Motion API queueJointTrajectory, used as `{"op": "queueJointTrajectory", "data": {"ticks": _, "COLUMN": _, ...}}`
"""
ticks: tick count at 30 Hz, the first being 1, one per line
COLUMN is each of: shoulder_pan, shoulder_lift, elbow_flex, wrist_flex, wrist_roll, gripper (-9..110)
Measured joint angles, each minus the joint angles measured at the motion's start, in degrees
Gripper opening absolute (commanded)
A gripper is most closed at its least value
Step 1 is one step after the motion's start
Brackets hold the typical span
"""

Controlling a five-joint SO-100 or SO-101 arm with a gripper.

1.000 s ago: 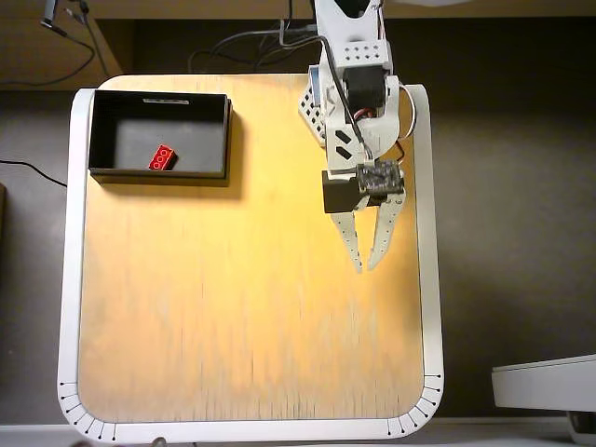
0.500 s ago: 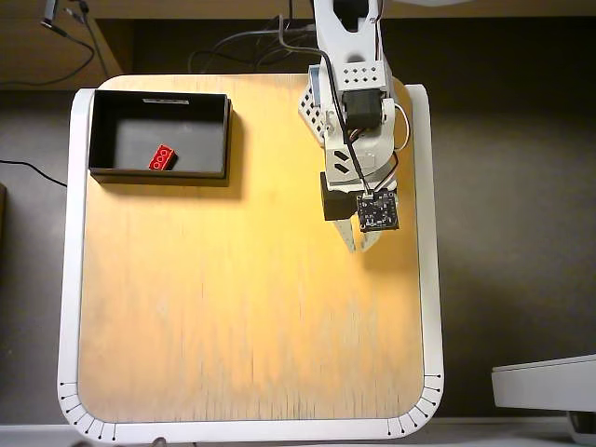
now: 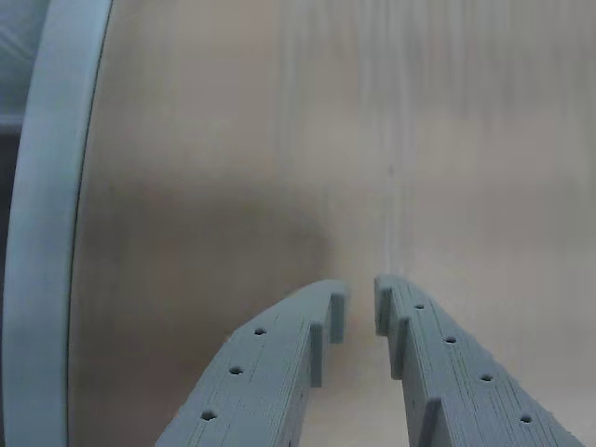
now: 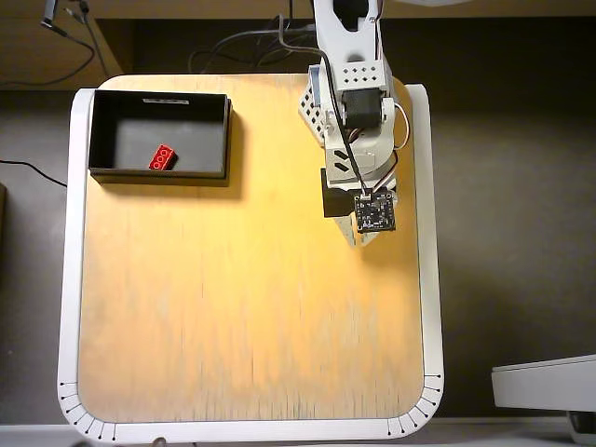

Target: Grasp a lego block and put it in the bin.

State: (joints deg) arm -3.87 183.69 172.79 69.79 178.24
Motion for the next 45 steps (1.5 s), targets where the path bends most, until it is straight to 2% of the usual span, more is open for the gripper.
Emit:
{"op": "queueJointTrajectory", "data": {"ticks": 10, "shoulder_pan": -0.7, "shoulder_lift": 0.0, "elbow_flex": 0.0, "wrist_flex": 6.15, "wrist_roll": -1.32, "gripper": 0}}
{"op": "queueJointTrajectory", "data": {"ticks": 24, "shoulder_pan": -0.88, "shoulder_lift": 0.0, "elbow_flex": 0.0, "wrist_flex": 6.24, "wrist_roll": -5.19, "gripper": 0}}
{"op": "queueJointTrajectory", "data": {"ticks": 45, "shoulder_pan": -0.88, "shoulder_lift": 0.0, "elbow_flex": 0.0, "wrist_flex": 6.24, "wrist_roll": -5.27, "gripper": 0}}
